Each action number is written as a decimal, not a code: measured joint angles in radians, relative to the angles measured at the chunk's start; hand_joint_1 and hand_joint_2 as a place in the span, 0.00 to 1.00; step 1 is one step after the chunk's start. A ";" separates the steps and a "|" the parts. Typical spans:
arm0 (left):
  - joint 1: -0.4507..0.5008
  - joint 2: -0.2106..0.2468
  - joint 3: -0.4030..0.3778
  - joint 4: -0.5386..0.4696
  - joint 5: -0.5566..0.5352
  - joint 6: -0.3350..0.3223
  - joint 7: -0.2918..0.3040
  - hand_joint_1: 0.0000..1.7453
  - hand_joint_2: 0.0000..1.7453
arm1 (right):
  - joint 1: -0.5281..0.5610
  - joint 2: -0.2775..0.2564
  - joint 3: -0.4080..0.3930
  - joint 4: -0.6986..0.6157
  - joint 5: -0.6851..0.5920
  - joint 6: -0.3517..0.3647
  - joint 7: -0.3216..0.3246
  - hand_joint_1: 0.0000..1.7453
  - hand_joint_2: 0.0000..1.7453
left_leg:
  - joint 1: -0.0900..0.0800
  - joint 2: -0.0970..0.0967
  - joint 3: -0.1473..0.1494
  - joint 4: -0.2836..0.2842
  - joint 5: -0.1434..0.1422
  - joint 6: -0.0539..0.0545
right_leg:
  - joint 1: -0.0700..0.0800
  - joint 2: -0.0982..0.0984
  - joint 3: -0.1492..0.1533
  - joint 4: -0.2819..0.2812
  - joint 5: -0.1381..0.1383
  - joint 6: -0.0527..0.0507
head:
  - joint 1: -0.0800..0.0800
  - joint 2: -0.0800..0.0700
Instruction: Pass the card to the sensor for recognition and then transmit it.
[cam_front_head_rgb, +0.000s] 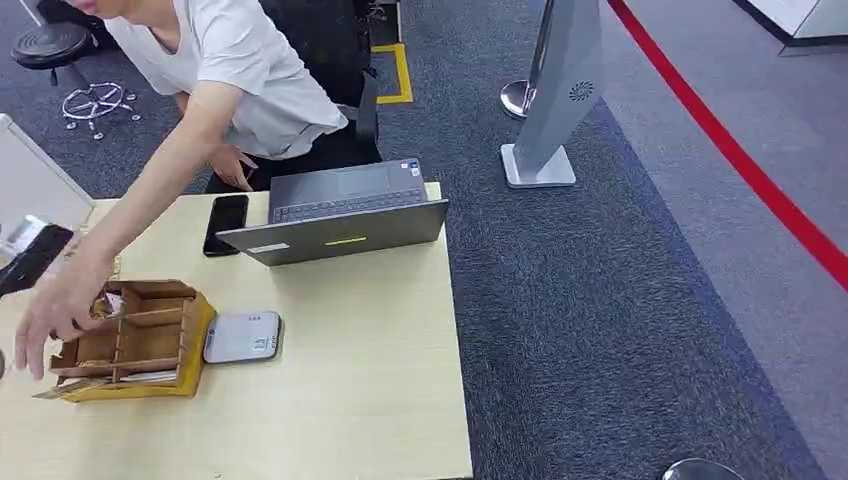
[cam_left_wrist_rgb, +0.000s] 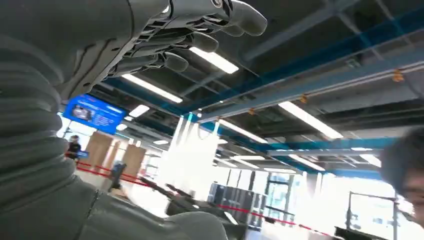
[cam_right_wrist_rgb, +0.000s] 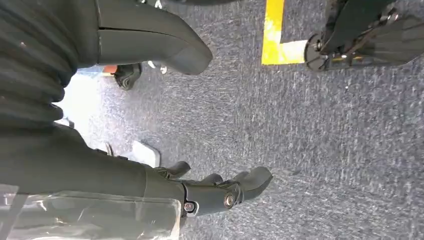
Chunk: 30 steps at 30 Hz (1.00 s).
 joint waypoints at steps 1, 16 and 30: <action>0.019 0.011 0.037 -0.019 0.006 -0.001 -0.014 0.00 1.00 | 0.001 -0.002 -0.001 0.000 0.000 0.000 -0.001 0.00 1.00 | 0.000 -0.001 0.000 0.000 0.000 0.000 | 0.000 -0.002 0.000 0.000 0.000 0.000 | 0.001 0.000; 0.307 0.102 0.425 -0.117 0.115 0.039 -0.102 0.00 1.00 | -0.001 -0.022 -0.021 0.000 0.002 0.001 0.001 0.00 1.00 | 0.000 0.000 0.001 0.000 -0.002 -0.001 | 0.001 0.000 0.001 0.000 -0.001 -0.001 | 0.003 0.000; 0.501 -0.027 0.773 -0.108 0.199 0.095 -0.345 0.00 1.00 | 0.002 -0.023 -0.033 0.000 0.003 0.004 0.025 0.00 1.00 | 0.001 -0.004 0.001 0.000 -0.005 0.001 | 0.002 -0.006 0.005 -0.002 -0.005 0.001 | 0.003 0.000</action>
